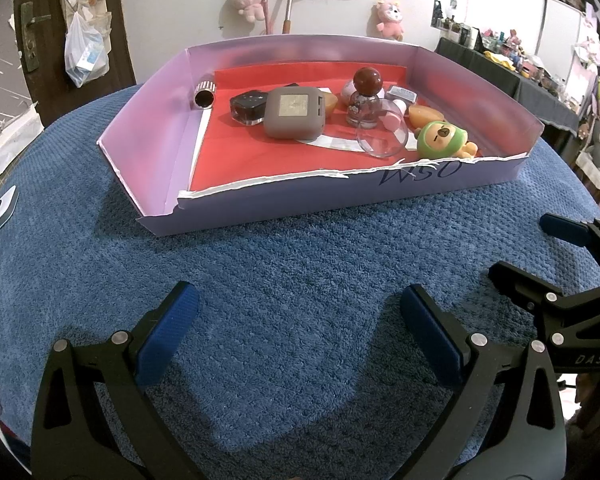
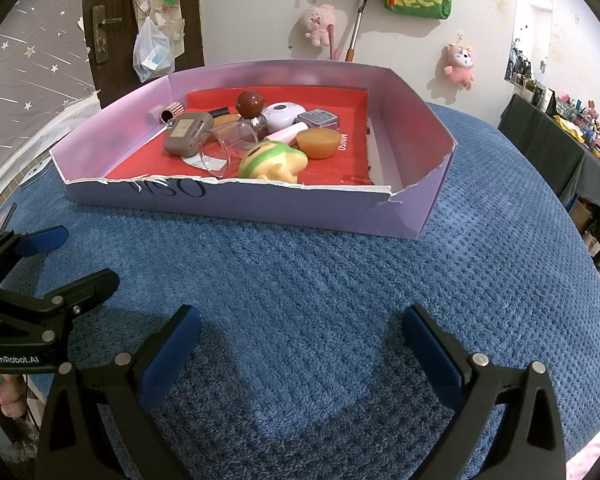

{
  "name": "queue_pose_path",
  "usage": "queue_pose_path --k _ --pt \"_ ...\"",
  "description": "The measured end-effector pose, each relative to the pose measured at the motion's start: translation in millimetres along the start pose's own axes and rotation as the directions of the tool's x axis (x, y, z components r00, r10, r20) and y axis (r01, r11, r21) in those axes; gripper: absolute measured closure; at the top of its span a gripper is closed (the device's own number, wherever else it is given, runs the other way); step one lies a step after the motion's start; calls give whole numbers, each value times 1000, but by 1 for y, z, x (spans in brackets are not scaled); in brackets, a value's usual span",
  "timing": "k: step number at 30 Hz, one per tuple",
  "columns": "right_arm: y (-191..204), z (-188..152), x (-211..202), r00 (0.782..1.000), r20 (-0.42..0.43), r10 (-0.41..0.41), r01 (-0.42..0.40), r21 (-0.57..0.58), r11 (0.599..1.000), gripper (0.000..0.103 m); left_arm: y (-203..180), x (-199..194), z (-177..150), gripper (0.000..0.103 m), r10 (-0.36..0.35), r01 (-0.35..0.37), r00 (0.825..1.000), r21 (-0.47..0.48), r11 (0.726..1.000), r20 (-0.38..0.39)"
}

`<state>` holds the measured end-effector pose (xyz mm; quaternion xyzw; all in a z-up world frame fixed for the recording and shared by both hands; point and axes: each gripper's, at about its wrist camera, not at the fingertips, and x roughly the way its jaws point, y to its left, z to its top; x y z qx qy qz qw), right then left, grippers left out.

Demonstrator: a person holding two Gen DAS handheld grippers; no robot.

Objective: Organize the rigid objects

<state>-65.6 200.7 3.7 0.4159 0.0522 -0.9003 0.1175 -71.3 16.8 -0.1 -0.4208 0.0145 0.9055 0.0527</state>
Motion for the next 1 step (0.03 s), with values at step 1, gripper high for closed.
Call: queue_pose_path --k 1 --pt "0 0 0 1000 0 0 0 0 1000 0 0 0 0 0 0 0 1000 1 1000 0"
